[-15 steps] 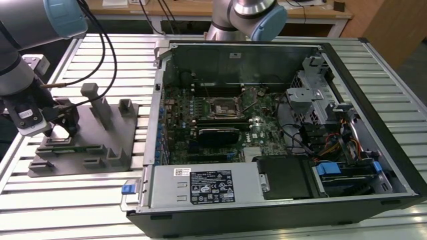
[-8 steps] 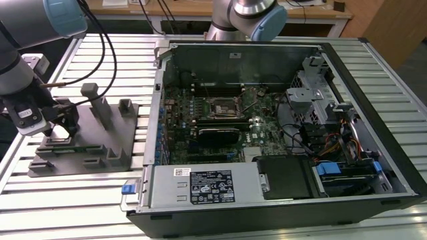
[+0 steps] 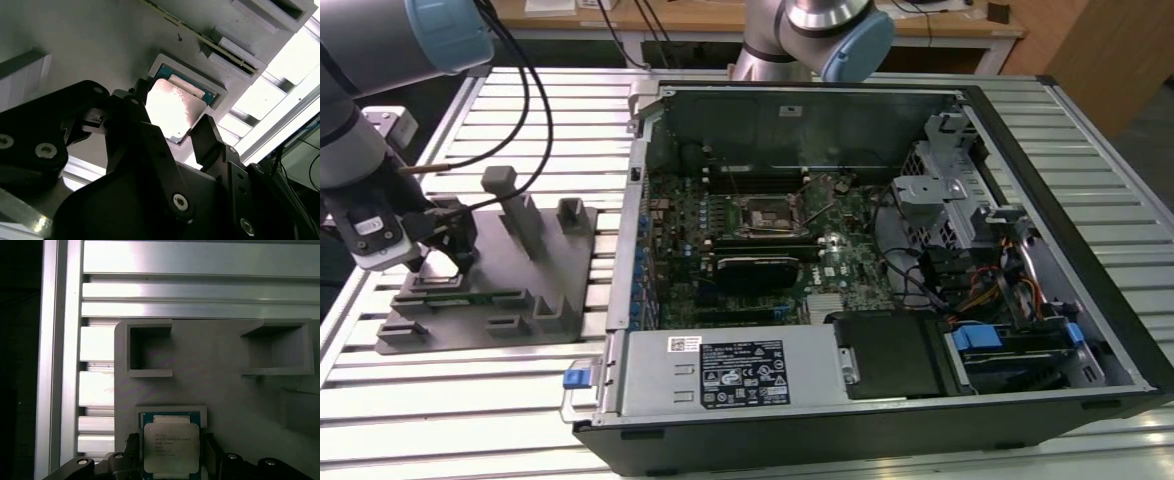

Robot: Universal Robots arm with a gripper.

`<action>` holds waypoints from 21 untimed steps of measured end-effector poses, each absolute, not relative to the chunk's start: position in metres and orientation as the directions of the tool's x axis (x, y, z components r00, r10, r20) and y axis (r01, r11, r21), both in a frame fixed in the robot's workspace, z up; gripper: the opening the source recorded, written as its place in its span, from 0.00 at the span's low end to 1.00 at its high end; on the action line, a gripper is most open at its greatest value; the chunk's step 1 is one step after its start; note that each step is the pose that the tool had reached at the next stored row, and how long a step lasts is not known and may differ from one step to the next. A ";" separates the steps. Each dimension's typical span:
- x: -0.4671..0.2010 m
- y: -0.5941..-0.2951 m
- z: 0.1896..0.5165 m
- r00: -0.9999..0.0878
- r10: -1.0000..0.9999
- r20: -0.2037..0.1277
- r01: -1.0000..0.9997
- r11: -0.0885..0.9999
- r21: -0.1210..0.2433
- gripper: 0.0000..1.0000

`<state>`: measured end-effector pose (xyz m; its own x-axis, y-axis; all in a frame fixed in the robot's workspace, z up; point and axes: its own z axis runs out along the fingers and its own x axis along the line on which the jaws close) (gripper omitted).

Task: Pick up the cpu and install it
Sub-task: 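Pick up the cpu and move it towards the insertion slot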

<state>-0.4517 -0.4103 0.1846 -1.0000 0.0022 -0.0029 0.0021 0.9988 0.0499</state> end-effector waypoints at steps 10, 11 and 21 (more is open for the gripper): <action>-0.452 -0.410 0.186 -1.000 0.002 -0.003 0.002 0.999 0.050 0.60; -0.452 -0.410 0.186 -1.000 0.002 -0.003 0.002 0.999 0.050 0.60; -0.452 -0.410 0.198 -1.000 0.002 -0.003 0.002 0.999 0.050 0.53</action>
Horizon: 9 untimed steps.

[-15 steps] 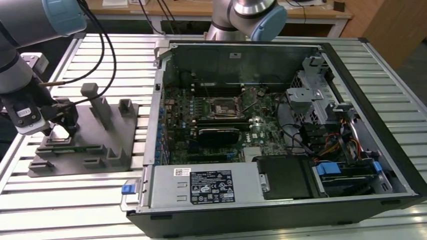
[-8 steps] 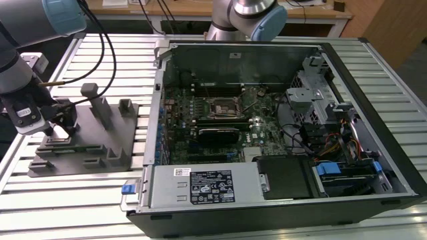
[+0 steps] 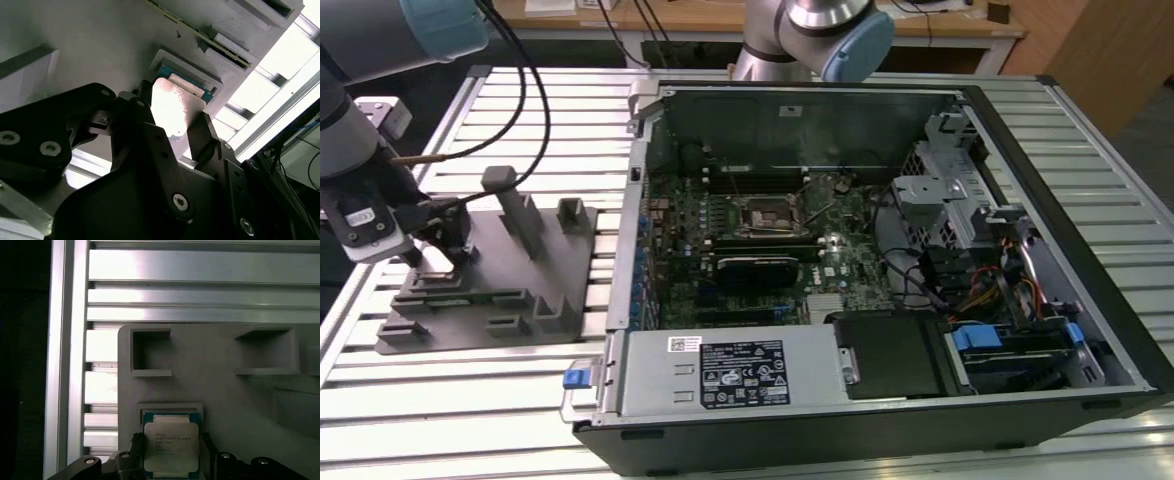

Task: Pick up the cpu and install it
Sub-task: 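Pick up the cpu and move it towards the insertion slot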

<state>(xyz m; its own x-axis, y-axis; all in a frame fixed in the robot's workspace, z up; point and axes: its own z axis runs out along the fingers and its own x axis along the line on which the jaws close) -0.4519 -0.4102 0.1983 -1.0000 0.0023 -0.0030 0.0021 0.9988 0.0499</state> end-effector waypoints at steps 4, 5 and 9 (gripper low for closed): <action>-0.452 -0.410 0.206 -1.000 0.002 -0.003 0.002 0.999 0.050 0.53; -0.452 -0.410 0.208 -1.000 0.002 -0.003 0.002 0.999 0.050 0.53; -0.452 -0.410 0.217 -1.000 0.002 -0.003 0.002 0.999 0.050 0.53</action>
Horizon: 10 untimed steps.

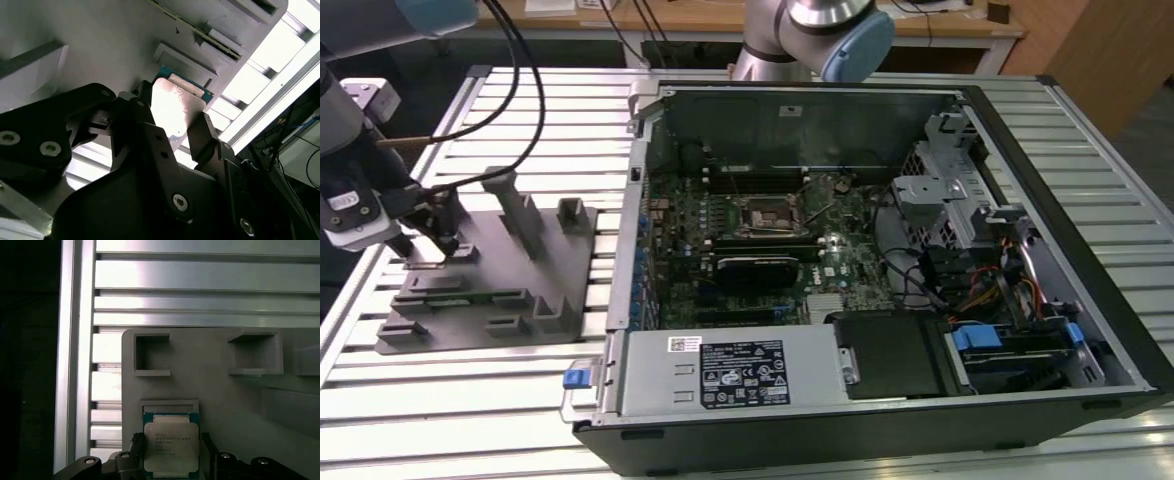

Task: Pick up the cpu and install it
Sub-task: 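Pick up the cpu and move it towards the insertion slot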

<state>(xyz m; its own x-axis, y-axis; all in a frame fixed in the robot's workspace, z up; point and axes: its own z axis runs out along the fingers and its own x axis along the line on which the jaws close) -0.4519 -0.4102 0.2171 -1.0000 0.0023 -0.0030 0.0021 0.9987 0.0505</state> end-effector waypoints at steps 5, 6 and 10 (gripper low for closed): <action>-0.452 -0.410 0.229 -1.000 0.002 -0.003 0.002 0.999 0.051 0.53; -0.452 -0.410 0.231 -1.000 0.002 -0.003 0.002 0.999 0.051 0.53; -0.452 -0.410 0.243 -1.000 0.002 -0.003 0.002 0.999 0.053 0.53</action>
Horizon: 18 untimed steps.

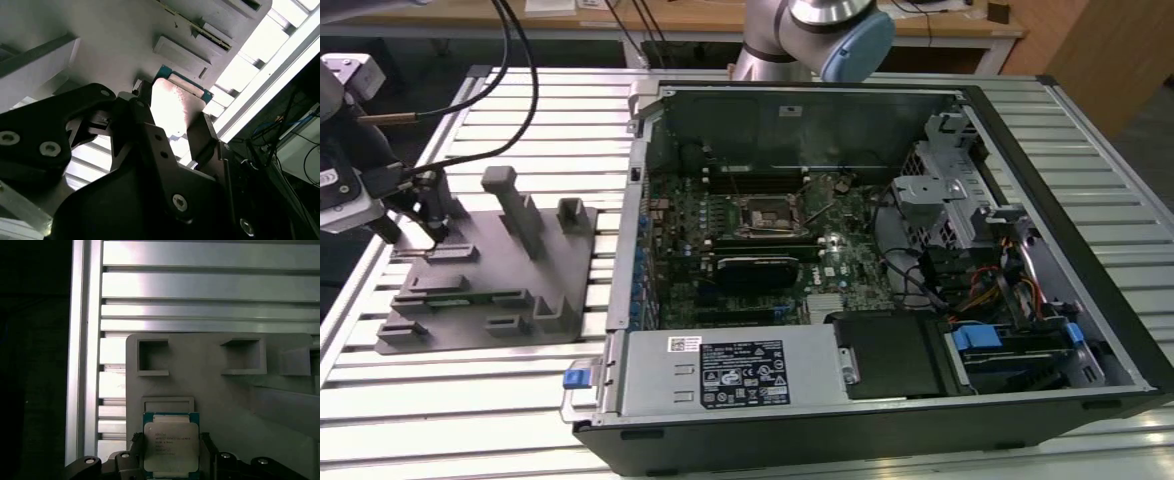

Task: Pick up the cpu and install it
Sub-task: 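Pick up the cpu and move it towards the insertion slot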

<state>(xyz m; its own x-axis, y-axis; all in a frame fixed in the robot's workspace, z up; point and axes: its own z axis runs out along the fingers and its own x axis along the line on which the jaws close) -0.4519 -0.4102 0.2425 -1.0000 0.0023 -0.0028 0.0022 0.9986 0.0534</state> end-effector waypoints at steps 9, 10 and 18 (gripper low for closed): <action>-0.452 -0.410 0.247 -1.000 0.002 -0.002 0.002 0.998 0.057 0.53; -0.452 -0.410 0.247 -1.000 0.002 -0.002 0.002 0.998 0.058 0.53; -0.452 -0.410 0.257 -1.000 0.002 -0.003 0.002 0.998 0.058 0.53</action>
